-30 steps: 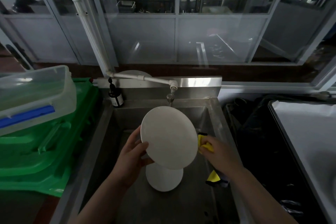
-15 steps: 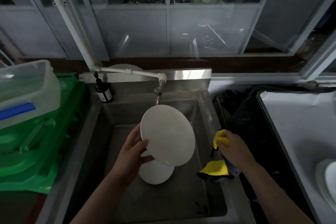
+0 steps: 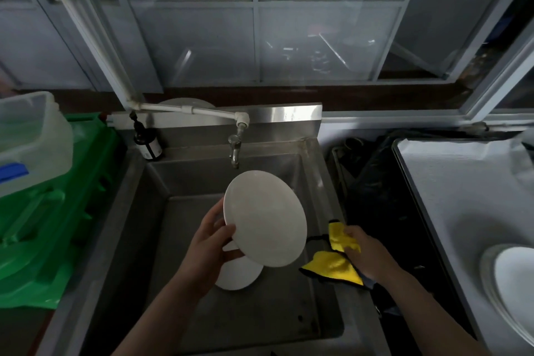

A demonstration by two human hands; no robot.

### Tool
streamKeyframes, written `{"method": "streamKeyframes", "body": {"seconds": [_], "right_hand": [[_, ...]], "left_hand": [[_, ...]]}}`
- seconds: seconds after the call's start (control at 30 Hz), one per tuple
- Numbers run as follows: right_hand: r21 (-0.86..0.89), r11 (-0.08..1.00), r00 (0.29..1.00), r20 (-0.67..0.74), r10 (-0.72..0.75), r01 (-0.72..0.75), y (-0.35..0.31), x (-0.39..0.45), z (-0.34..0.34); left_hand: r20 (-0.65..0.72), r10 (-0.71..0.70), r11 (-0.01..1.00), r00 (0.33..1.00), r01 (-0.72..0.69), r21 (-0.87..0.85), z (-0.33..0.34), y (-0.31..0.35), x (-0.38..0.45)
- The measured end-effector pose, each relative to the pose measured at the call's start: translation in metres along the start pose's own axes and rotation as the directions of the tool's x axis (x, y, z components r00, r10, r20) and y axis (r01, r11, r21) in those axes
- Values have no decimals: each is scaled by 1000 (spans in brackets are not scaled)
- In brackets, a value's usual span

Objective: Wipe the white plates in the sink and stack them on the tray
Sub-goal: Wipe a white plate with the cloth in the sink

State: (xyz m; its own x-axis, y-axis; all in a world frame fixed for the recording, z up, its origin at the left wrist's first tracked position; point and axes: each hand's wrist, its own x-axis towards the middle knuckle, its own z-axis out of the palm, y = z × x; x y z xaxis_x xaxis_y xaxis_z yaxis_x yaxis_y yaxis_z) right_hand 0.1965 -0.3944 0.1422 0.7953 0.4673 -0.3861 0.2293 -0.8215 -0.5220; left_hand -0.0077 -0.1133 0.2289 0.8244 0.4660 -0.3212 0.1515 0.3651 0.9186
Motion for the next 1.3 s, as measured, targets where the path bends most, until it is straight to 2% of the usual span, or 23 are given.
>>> {"method": "streamKeyframes", "body": {"seconds": [0.3,0.47,0.57,0.67,0.77,0.93,1.13,1.3], "right_hand": [[-117,991,998,12,-66,67,3,0,15],[-183,975,990,-47,-133,122,-9,1,7],[-124,976,976,-107,-190,177,-21,2,3],[37,989,975,-175,-137,146,-43,0,-3],[214,970,982,-169,-80,116,-68,-4,-7],[392,914,991,-117,-59,101,-100,-2,-2],[426,899,993,-97,-66,101,-130,-2,6],[386,914,992,-91,-92,121,-148,-8,9]], "left_hand": [[-4,0,1000,1000,0,11,10,-3,-1],[-5,-2,1000,1000,2,8,10,-2,-2],[-8,13,1000,1000,-13,11,9,0,-4],[-23,18,1000,1000,-18,-9,6,1,-5],[-38,16,999,999,-17,-27,-1,2,-6],[-74,6,998,997,-11,-66,-14,8,-8],[-107,-14,997,994,5,-81,-33,15,-13],[-90,-15,998,996,9,-64,-50,19,-17]]}}
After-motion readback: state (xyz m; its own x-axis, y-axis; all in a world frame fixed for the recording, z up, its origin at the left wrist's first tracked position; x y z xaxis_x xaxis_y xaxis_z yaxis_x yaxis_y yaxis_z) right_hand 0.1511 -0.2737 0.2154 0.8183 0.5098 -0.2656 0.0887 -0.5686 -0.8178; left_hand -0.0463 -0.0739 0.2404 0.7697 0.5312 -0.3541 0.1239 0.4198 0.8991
